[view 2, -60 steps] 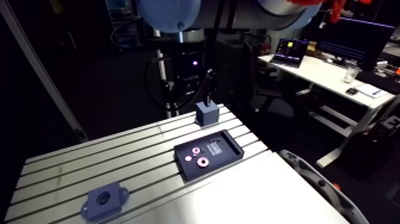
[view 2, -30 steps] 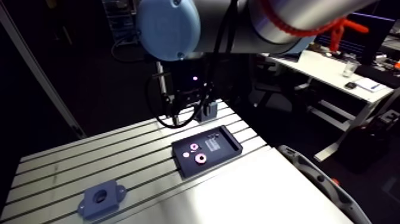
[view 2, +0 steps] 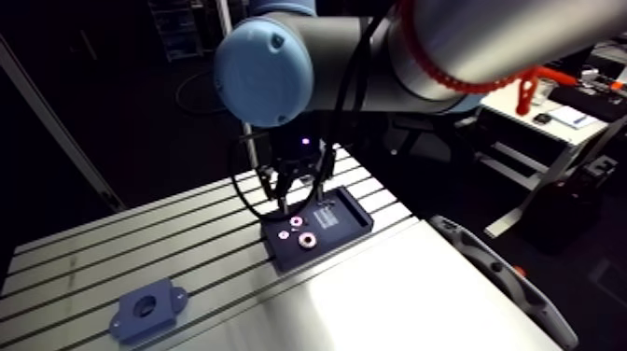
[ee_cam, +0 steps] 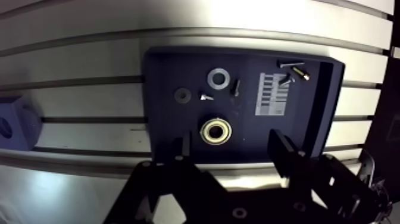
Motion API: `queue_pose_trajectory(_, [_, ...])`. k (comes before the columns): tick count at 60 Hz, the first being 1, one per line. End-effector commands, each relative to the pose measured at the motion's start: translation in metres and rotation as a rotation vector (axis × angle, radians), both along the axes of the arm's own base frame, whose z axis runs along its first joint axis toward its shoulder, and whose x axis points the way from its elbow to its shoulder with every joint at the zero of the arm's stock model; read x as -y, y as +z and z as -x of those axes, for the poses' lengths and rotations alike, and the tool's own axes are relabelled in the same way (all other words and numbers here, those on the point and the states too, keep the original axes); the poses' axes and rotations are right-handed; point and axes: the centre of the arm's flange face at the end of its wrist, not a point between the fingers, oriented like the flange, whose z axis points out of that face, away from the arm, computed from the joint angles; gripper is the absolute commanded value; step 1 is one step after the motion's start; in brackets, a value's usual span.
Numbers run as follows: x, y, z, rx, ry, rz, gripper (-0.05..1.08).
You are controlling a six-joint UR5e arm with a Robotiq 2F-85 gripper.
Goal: Pick up the bearing and press it into the housing until flush.
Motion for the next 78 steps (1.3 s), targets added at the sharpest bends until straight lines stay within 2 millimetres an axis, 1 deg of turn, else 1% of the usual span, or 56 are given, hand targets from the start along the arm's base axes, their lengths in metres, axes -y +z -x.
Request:
queue_pose_trajectory(1, [0.002,-0.020,-0.006,0.014,-0.004,0.008,0.30])
queue_pose_trajectory(14, [-0.005,-0.035,-0.007,0.021,-0.015,0.010,0.32])
queue_pose_trajectory(24, [-0.004,-0.040,-0.010,0.031,-0.019,0.016,0.32])
queue_pose_trajectory(39, [0.001,-0.044,-0.017,0.036,-0.019,0.019,0.33])
queue_pose_trajectory(78, [0.003,-0.056,-0.025,0.024,-0.012,-0.016,0.35])
